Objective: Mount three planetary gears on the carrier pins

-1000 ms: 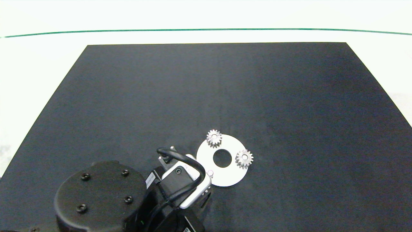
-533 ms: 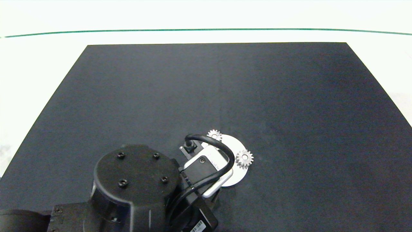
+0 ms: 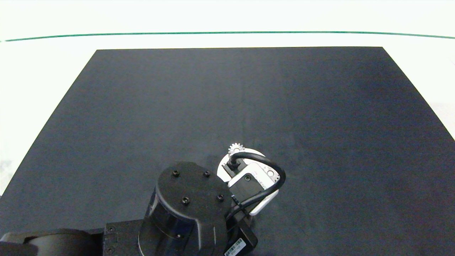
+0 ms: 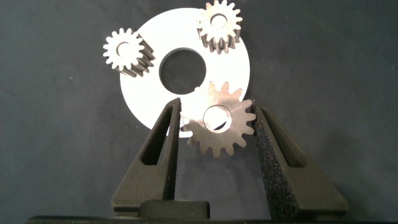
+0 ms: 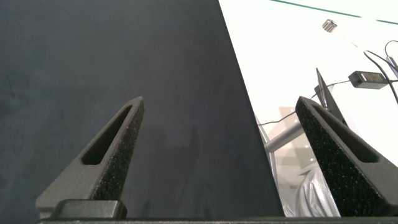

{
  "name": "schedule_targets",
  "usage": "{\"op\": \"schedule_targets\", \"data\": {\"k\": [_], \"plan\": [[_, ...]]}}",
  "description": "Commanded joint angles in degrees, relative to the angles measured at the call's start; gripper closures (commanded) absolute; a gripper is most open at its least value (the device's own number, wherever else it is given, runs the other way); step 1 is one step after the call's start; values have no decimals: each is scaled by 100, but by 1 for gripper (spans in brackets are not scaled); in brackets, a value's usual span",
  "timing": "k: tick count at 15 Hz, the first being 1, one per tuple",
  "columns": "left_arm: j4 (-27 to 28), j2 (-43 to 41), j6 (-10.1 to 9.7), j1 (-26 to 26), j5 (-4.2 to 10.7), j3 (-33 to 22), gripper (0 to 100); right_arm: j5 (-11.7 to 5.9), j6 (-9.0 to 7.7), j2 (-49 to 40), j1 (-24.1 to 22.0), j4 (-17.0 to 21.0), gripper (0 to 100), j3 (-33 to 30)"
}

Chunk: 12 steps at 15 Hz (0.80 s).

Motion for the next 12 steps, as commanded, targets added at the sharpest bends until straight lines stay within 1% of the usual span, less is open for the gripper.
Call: {"op": "schedule_targets", "data": {"k": [1, 3, 5, 8, 12], "plan": [[-15, 95, 28, 81, 11, -45, 93, -18, -16, -5, -15, 0, 0, -82], [-23, 166, 64, 213, 20, -115, 93, -10, -16, -22, -15, 9, 0, -100], [-32, 210, 55, 257, 20, -124, 93, -10, -16, -22, -15, 9, 0, -100], [-190, 333, 64, 354, 20, -124, 93, -1, -16, -31, -15, 9, 0, -109], [-199, 412, 55, 442, 11, -89, 93, -1, -16, -49, -15, 9, 0, -144]]}}
